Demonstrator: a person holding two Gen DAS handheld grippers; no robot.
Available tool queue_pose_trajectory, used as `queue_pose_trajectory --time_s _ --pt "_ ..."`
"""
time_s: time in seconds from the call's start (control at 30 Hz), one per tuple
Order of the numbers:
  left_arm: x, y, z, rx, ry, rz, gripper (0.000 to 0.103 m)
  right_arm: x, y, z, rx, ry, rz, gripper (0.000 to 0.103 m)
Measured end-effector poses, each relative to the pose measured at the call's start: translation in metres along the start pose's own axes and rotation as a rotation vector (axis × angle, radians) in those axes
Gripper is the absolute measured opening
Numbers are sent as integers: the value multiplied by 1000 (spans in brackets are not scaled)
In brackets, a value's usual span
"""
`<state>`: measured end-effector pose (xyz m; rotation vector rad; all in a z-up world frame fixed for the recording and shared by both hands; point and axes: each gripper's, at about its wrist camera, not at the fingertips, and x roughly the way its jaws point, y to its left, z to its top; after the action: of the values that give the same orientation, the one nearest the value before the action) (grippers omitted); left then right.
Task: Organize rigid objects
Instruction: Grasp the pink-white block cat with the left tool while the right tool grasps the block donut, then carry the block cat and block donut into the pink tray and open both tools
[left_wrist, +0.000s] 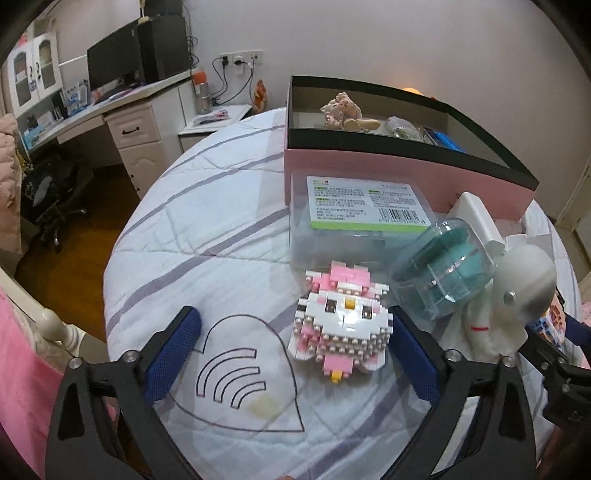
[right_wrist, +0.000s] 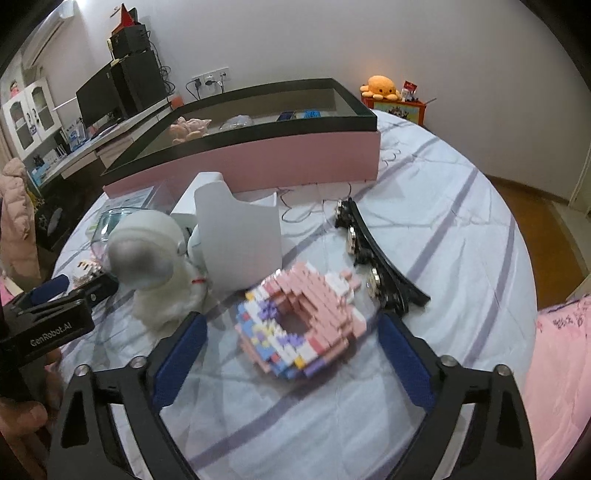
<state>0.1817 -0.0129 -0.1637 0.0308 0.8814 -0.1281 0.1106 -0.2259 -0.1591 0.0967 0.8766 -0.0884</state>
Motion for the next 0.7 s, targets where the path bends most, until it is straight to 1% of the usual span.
queue_pose_trajectory --time_s 0.03,0.07,0.1,0.13,0.17,0.2,0.23,0.33,0.4,0.57,0.7 --pt "0 1 1 1 -1 4 93 0 1 0 -15 -5 -14 79" --pt "-1 1 1 -1 -6 5 88 -1 2 0 -23 -9 -15 72" --pt "-1 1 1 -5 -11 9 84 -1 2 0 -26 -12 -12 68" --pt "-2 2 1 -5 -15 17 75 -3 1 0 -28 -16 -16 63" --pt "-2 2 1 -6 -18 19 63 -4 -1 -2 -26 -18 -6 63" --pt "-4 2 1 -14 -19 6 50 -5 -2 -2 -21 -18 2 63" --pt "-4 4 3 -21 -18 -1 45 -6 -3 -2 -19 -18 8 63" --pt "-8 10 2 -58 -14 -26 44 -11 -5 -4 -10 -16 25 63" --pt "-12 13 0 -68 -16 -27 44 -15 -5 -5 -5 -17 37 63" --pt "-23 17 -5 -75 -20 -23 44 -29 -5 -8 0 -23 63 63" --pt "-41 16 -4 -68 -33 -21 44 -47 -6 -5 19 -32 112 63"
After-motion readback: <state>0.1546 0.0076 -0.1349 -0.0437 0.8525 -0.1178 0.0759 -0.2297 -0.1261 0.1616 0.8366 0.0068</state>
